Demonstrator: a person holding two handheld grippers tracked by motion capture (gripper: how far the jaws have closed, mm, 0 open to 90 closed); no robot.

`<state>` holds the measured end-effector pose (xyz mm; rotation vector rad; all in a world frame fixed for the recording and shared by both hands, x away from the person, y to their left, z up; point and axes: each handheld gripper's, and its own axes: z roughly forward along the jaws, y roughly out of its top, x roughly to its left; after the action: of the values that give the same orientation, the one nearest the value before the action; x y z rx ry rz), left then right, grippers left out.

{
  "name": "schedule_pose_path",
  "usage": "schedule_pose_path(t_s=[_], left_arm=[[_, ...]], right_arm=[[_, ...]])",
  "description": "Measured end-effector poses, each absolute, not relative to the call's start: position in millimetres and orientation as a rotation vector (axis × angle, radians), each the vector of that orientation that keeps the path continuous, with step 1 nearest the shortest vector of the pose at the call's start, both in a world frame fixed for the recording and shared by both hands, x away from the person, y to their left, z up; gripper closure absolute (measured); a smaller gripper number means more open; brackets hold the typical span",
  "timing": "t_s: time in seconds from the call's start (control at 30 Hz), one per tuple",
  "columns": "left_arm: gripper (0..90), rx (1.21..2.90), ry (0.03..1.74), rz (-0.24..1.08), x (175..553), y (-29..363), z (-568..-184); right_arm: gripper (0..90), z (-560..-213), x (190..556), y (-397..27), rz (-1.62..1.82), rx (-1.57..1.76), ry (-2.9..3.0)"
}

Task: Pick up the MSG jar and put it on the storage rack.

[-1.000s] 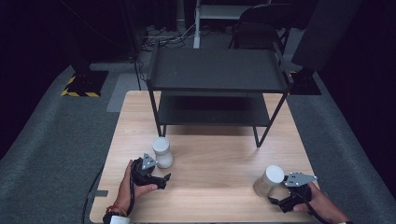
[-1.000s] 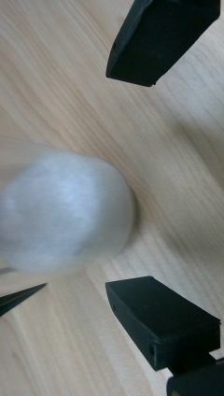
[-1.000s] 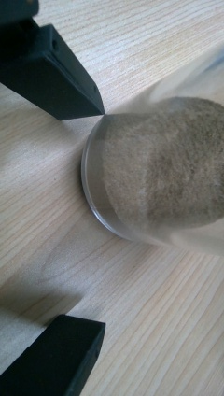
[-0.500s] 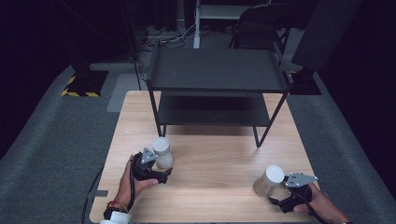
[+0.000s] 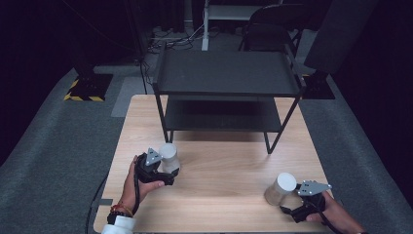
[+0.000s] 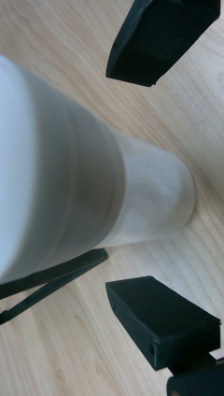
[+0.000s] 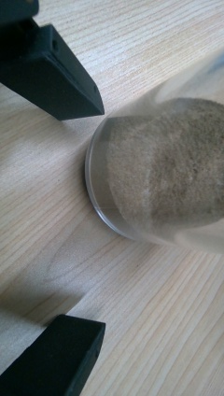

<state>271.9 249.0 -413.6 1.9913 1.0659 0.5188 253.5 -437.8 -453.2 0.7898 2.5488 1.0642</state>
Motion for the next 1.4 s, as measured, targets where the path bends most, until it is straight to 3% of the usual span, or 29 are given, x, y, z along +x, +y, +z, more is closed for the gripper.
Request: schedule_pose_path(t_s=[0.57, 1.2, 1.4], left_arm=[[3.1, 1.963, 1.056, 0.506, 282.5, 249.4, -407.2], [32.4, 1.950, 1.022, 0.489, 297.9, 248.6, -414.1], [34.3, 1.949, 1.008, 0.521, 296.1, 244.3, -415.9]], right_arm=[[0.0, -453.2, 253.5, -437.8, 1.064, 0.789, 2.549], [0.0, -453.2, 253.5, -437.9, 1.064, 0.789, 2.549], [0.0, -453.2, 253.5, -437.8, 1.065, 0.790, 2.549]])
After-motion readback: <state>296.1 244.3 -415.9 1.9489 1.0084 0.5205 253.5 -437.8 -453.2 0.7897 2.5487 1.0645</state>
